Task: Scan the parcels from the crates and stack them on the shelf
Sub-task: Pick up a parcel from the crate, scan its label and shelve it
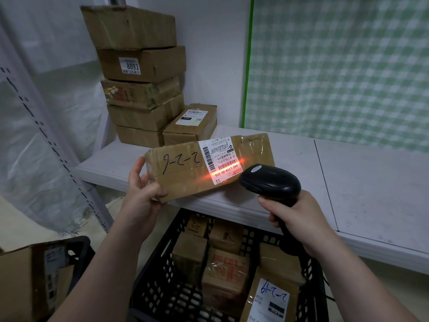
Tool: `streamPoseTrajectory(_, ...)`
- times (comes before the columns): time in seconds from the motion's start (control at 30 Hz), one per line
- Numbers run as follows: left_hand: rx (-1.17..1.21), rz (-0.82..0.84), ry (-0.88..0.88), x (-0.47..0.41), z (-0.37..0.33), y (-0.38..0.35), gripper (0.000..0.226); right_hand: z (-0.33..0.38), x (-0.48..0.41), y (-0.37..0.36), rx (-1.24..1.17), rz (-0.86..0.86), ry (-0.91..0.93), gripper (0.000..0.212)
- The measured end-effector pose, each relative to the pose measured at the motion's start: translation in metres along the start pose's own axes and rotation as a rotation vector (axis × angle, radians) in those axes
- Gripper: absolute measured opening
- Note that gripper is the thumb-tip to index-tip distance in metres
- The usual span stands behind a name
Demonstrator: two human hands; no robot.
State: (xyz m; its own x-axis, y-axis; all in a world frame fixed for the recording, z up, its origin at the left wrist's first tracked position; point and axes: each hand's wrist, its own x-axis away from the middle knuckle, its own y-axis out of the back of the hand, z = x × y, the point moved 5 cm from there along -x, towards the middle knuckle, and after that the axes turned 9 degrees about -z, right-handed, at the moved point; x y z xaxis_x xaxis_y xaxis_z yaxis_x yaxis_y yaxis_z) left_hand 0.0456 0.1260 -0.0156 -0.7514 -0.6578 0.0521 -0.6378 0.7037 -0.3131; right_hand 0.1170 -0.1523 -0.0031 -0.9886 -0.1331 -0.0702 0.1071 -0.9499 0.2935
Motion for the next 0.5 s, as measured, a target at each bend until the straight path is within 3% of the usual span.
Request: streamPoseTrajectory(0.5, -0.016, -0.052, 0.037, 0.0023, 0.0017, -0.0018, 0.082, -0.0024, -0.0027, 0.0022, -0.042, 0.013, 0.001, 0.016)
